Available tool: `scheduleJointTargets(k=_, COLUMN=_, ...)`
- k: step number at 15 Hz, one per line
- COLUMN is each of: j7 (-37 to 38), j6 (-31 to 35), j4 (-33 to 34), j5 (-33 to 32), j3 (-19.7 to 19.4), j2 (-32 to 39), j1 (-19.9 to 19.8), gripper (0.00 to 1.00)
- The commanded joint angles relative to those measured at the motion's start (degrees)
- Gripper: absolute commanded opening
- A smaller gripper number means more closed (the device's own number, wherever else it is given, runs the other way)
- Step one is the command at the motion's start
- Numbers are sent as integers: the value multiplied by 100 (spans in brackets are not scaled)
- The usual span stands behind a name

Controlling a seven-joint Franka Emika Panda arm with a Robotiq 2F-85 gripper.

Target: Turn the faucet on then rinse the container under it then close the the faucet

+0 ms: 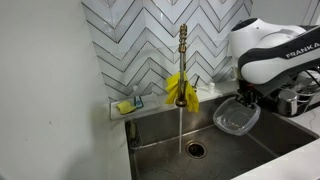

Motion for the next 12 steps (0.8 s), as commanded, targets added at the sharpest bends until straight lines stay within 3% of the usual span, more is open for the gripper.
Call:
scheduleJointTargets(k=1, j7=500, j6=-346, j4=241, j5=-1179, j3=179, j2=-52, j1=147, gripper=1)
scheduleJointTargets(k=12, j7=1332, j6=-1422, j4=431, j5=-4784, j3=660, j2=64, j1=534, gripper=1)
